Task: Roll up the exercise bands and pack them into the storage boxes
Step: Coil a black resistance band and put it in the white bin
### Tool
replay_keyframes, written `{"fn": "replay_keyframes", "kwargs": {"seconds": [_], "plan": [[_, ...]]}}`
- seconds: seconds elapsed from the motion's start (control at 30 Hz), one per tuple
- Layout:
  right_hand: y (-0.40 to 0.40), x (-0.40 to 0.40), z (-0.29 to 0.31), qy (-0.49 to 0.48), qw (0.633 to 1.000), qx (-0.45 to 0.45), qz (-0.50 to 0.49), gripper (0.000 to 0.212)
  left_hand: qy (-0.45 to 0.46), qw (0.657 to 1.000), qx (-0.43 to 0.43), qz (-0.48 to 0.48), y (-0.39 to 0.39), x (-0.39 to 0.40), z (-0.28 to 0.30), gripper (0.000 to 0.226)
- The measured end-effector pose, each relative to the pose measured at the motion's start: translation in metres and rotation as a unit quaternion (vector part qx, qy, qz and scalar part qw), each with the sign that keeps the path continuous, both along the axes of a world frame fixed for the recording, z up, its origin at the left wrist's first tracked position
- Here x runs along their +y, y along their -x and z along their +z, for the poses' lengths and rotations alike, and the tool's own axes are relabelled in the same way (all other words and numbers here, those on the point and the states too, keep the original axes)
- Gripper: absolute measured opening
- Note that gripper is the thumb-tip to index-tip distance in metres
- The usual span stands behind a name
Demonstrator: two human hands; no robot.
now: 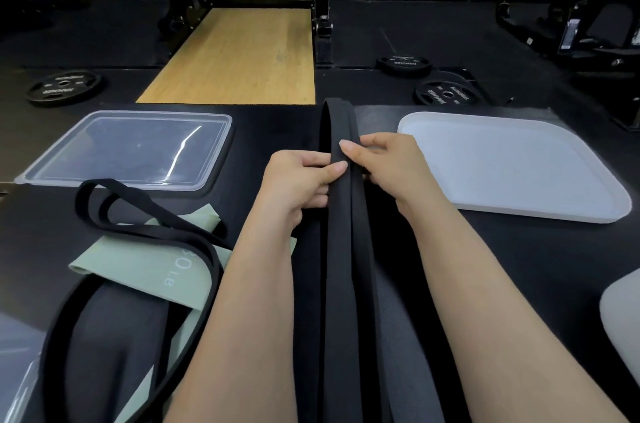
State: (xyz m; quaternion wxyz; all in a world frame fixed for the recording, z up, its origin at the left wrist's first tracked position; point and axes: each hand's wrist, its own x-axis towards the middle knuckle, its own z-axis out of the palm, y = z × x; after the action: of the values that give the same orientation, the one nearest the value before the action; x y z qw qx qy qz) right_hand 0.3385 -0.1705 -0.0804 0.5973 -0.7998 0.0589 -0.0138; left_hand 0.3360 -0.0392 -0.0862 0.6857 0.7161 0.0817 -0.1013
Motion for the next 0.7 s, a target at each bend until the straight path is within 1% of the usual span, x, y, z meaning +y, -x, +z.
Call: {"fn": "replay_keyframes", "kwargs": {"seconds": [0.07, 0.13, 0.17, 0.23, 0.3, 0.4, 0.47, 0.53, 0.63, 0.7], "plan": [[0.003, -0.005, 0.006, -0.018, 0.998, 0.031, 0.044, 0.015, 0.001, 1.000, -0.010, 0.021, -0.002, -0.001, 0.000, 0.028], [0.007, -0.010, 0.014, -0.022, 0.993, 0.071, 0.094, 0.024, 0.006, 0.998, -0.023, 0.055, -0.006, -0.003, 0.001, 0.014], [0.009, -0.011, 0.016, -0.017, 0.989, 0.091, 0.116, 0.025, 0.008, 0.997, -0.028, 0.072, -0.008, -0.003, 0.001, 0.011], [0.010, -0.014, 0.019, -0.005, 0.983, 0.118, 0.142, 0.018, 0.002, 0.996, -0.033, 0.088, -0.013, -0.006, 0.001, 0.016], [0.010, -0.015, 0.019, -0.002, 0.982, 0.126, 0.140, 0.016, -0.022, 0.995, -0.036, 0.092, -0.017, -0.009, -0.002, 0.024], [0.008, -0.015, 0.015, 0.002, 0.985, 0.125, 0.116, 0.019, -0.037, 0.994, -0.048, 0.095, -0.017, -0.012, -0.004, 0.028], [0.008, -0.013, 0.013, -0.012, 0.987, 0.120, 0.102, 0.019, -0.043, 0.993, -0.056, 0.095, -0.016, -0.012, -0.005, 0.031], [0.009, -0.012, 0.013, -0.036, 0.989, 0.112, 0.091, 0.019, -0.045, 0.993, -0.059, 0.094, -0.013, -0.012, -0.005, 0.029], [0.011, -0.008, 0.013, -0.067, 0.990, 0.092, 0.079, 0.018, -0.043, 0.994, -0.059, 0.083, -0.006, -0.010, -0.003, 0.017], [0.010, -0.005, 0.012, -0.084, 0.992, 0.074, 0.064, 0.017, -0.036, 0.996, -0.048, 0.068, -0.001, -0.006, -0.001, 0.022]]}}
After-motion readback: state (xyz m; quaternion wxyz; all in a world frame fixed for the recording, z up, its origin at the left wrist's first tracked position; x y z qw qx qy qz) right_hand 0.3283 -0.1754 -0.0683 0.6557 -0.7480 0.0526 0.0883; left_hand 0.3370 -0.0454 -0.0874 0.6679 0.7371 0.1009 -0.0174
